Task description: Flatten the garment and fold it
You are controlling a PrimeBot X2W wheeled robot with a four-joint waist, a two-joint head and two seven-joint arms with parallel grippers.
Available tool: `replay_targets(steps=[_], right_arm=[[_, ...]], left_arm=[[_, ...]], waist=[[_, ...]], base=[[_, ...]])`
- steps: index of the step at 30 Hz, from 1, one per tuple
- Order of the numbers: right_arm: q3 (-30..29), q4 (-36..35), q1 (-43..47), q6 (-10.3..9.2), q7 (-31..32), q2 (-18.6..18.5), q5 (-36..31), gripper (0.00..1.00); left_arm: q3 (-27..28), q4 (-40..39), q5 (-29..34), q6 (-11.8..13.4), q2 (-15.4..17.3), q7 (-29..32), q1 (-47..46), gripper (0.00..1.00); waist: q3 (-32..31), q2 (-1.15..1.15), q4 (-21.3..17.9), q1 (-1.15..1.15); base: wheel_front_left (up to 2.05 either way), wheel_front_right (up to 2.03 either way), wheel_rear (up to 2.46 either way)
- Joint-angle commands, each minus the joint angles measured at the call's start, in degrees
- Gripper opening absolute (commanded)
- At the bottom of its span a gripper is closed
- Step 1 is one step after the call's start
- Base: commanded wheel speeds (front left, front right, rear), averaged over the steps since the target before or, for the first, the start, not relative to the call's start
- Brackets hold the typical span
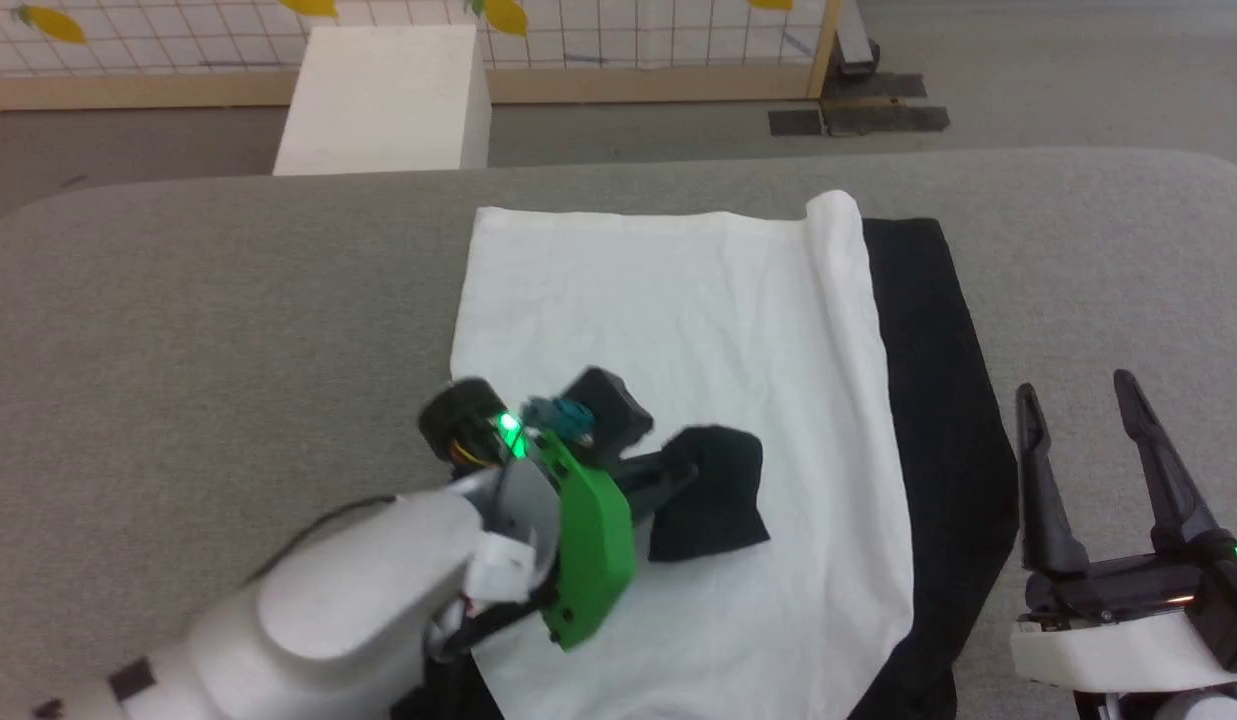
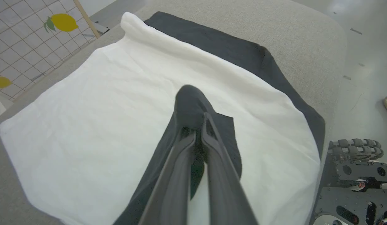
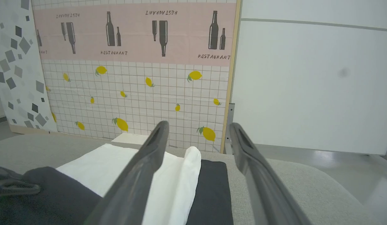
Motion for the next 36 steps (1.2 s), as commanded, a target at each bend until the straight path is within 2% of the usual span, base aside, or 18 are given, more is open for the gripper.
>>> replay_targets(steps=[1,5,7,14,15,16,20,22,25,30,33,36], right_arm=[[-0.39,0.18,-1.1,-0.1,-0.34,0.08,-0.3,1.0],[-1.09,0.34,-1.87,-0.1,-0.34,0.12,-0.47,1.0],[-1.27,0.5,-2.22,-0.1,-0.34,0.13,-0.63,1.0],[-1.16,1.18,-3.51,-0.1,-0.34,0.15,-1.2,1.0],[-1.28,1.18,-3.75,-0.1,-0.34,0.15,-1.3,1.0],[-1.37,1.04,-4.01,-0.1,-0.34,0.11,-1.43,1.0],[-2.97,0.75,-6.46,-0.1,-0.34,-2.5,-1.53,1.0],[-3.79,0.51,-8.58,-0.1,-0.34,-4.86,-1.18,1.0],[-5.42,0.68,-12.58,-0.1,-0.34,-8.88,-0.29,1.0],[-5.97,2.65,-18.45,-0.1,0.84,-13.23,0.15,1.0],[-4.5,6.44,-23.08,-0.1,7.18,-16.98,2.59,1.0],[-3.31,10.41,-27.75,-0.1,15.9,-19.94,6.82,1.0]], left_arm=[[-0.72,1.58,0.69,-0.42,-1.44,-0.76,1.5,0.0],[-3.0,7.82,0.55,-1.43,-6.04,-1.23,4.71,0.0],[-3.62,10.51,0.22,-1.73,-7.3,-0.39,6.0,0.0],[-4.37,15.37,2.26,-1.95,-8.7,1.75,8.31,0.0],[-4.38,15.42,2.28,-1.96,-8.57,1.06,8.38,0.36],[-4.39,15.16,2.78,-1.96,-8.35,-0.13,8.21,1.0],[-2.95,14.0,5.21,-1.4,-6.82,-8.73,7.39,1.0],[-0.4,12.94,7.45,1.69,-6.24,-14.89,6.9,1.0],[3.36,11.42,10.48,7.74,-5.36,-22.41,6.52,1.0],[12.59,8.11,12.38,17.88,-3.83,-27.36,6.93,1.0],[19.72,4.52,15.84,23.79,-2.22,-27.71,8.04,1.0],[27.07,0.51,19.11,27.97,-1.57,-27.74,11.17,1.0]], waist=[[2.3,0.0,-1.97,0.0],[4.49,0.0,-2.94,0.0],[5.24,0.0,-3.18,0.0],[5.08,0.0,-2.88,0.0],[4.52,0.0,-2.67,0.0],[4.16,0.0,-2.56,0.0],[2.37,0.0,-1.95,0.0],[1.63,0.0,-1.39,0.0],[0.85,0.0,-0.05,0.0],[0.77,0.0,1.94,0.0],[1.74,0.0,3.12,0.0],[3.12,0.0,4.28,0.0]], base=[[0.0,0.0,0.0],[0.0,0.0,0.0],[0.0,0.0,0.0],[0.0,0.0,0.0],[0.0,0.0,0.0],[0.0,0.0,0.0],[0.0,0.0,0.0],[0.0,0.0,0.0],[0.0,0.0,0.0],[0.0,0.0,0.0],[0.0,0.0,0.0],[0.0,0.0,0.0]])
